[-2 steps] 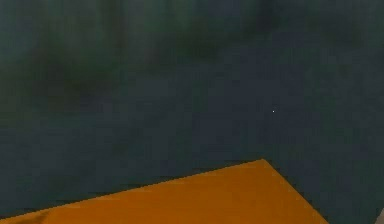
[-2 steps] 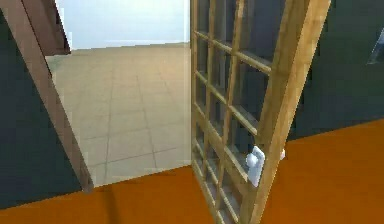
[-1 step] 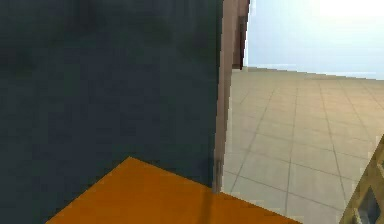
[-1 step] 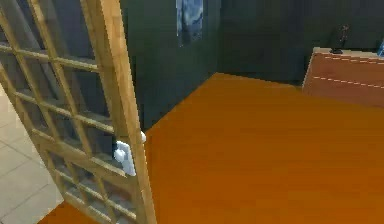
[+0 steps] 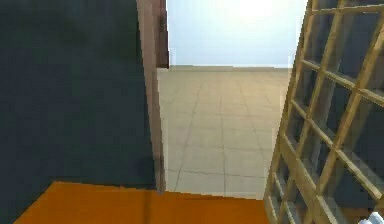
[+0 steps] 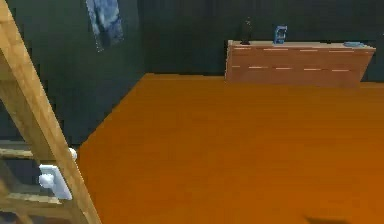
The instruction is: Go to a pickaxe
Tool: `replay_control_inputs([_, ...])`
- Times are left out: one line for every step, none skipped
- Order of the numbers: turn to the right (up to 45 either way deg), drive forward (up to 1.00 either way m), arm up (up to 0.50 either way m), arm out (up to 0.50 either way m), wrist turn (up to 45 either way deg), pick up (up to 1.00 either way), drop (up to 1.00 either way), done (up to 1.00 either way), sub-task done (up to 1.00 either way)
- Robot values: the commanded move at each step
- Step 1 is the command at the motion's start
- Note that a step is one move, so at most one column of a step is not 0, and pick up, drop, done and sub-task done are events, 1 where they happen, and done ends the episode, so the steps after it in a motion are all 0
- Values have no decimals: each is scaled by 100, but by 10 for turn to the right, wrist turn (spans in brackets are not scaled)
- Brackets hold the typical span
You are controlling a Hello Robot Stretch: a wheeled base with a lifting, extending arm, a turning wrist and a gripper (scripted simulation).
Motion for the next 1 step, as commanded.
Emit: replay_control_inputs([0,100,0,0,0,0,0,0,0])
